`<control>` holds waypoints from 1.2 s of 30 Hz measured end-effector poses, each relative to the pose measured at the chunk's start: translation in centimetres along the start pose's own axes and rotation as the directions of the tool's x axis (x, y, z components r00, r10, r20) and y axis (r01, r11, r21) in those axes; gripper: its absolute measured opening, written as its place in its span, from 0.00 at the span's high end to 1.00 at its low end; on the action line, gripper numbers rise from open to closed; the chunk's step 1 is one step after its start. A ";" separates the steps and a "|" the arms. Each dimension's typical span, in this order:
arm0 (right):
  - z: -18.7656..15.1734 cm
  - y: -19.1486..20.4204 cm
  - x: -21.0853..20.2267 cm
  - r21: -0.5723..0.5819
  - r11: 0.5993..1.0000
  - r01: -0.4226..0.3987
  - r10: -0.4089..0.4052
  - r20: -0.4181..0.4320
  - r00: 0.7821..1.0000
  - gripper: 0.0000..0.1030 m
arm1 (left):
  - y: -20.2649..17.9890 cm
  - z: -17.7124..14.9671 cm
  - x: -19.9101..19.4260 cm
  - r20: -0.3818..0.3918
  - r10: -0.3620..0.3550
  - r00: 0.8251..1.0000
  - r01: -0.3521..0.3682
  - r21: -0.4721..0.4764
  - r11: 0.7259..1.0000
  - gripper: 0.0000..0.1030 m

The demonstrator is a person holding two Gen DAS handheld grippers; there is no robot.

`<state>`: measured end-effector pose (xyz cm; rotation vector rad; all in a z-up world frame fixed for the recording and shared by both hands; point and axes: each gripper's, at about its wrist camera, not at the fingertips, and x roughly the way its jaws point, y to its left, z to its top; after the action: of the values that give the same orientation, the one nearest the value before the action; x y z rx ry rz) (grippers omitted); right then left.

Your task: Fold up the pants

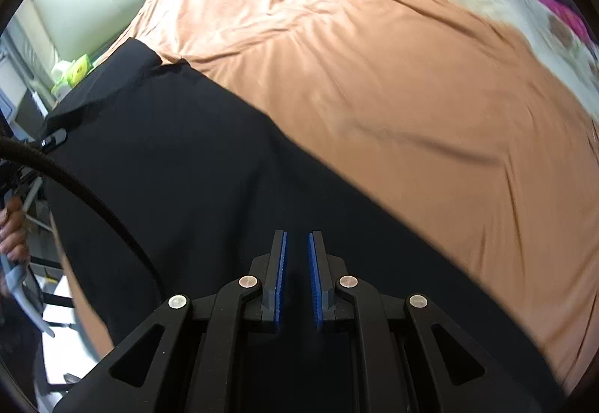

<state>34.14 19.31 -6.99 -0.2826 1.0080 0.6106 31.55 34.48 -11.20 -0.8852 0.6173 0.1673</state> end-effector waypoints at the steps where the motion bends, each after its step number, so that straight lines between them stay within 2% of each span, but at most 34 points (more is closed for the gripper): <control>1: -0.7 -0.1 -0.6 0.009 1.000 0.014 -0.014 -0.001 1.000 0.91 | -0.2 0.1 -0.1 0.002 -0.005 1.000 0.005 0.003 1.000 0.97; 3: -2.5 -0.6 -1.5 0.024 0.998 0.062 -0.062 -0.005 0.998 0.91 | -0.8 0.4 -0.5 0.006 -0.010 1.000 0.010 0.016 1.000 0.97; 7: -5.7 -2.4 -3.3 0.133 0.989 0.060 -0.058 -0.020 0.998 0.91 | -1.4 0.5 -0.6 0.009 -0.025 1.000 0.024 0.027 0.999 0.97; 10: -7.8 -3.6 -4.7 0.215 0.973 0.085 -0.086 -0.006 0.996 0.91 | -1.5 0.7 -0.4 0.000 -0.025 1.000 0.025 0.032 0.999 0.97; 14: -10.6 -4.8 -5.7 0.352 0.932 0.080 -0.086 0.001 0.996 0.91 | -0.9 0.8 0.0 -0.021 -0.032 0.999 0.032 0.007 0.999 0.97; 19: -13.3 -4.7 -6.0 0.442 0.893 0.079 -0.090 0.004 0.996 0.91 | -0.3 0.4 0.7 -0.063 -0.007 0.998 0.006 -0.020 1.000 0.94; 21: -14.3 -4.6 -5.5 0.488 0.870 0.073 -0.085 0.001 0.996 0.91 | 0.2 -0.3 0.9 -0.081 -0.005 0.997 0.003 -0.029 1.000 0.75; 22: -15.2 -4.6 -5.3 0.509 0.858 0.066 -0.076 0.000 0.997 0.91 | 0.3 -0.6 0.7 -0.082 -0.007 0.997 0.004 -0.032 0.999 0.53; 23: -15.6 -4.4 -4.6 0.525 0.849 0.054 -0.062 -0.002 0.998 0.91 | 0.5 -1.0 0.6 -0.079 -0.010 0.997 0.007 -0.038 0.999 0.38; 26: -16.7 -3.5 -3.9 0.546 0.836 0.056 -0.067 0.001 0.998 0.91 | 0.8 -2.2 0.2 -0.075 -0.014 0.997 0.011 -0.036 0.999 0.35; 30: -18.1 -3.7 -5.3 0.579 0.812 0.065 -0.098 0.027 0.995 0.91 | 1.1 -3.4 1.0 -0.104 0.000 0.995 -0.005 -0.041 0.999 0.35; 32: -19.2 -3.8 -6.2 0.597 0.799 0.077 -0.121 0.034 0.992 0.91 | 1.2 -3.6 1.5 -0.110 0.010 0.994 -0.014 -0.041 0.999 0.35; 36: -20.1 -3.1 -6.3 0.598 0.796 0.097 -0.139 0.024 0.990 0.91 | 1.0 -3.4 3.2 -0.119 0.027 0.993 -0.033 -0.047 0.998 0.35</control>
<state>19.45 4.76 -12.19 0.2354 1.0584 0.1609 32.26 32.11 -15.30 -0.9383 0.7399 0.1581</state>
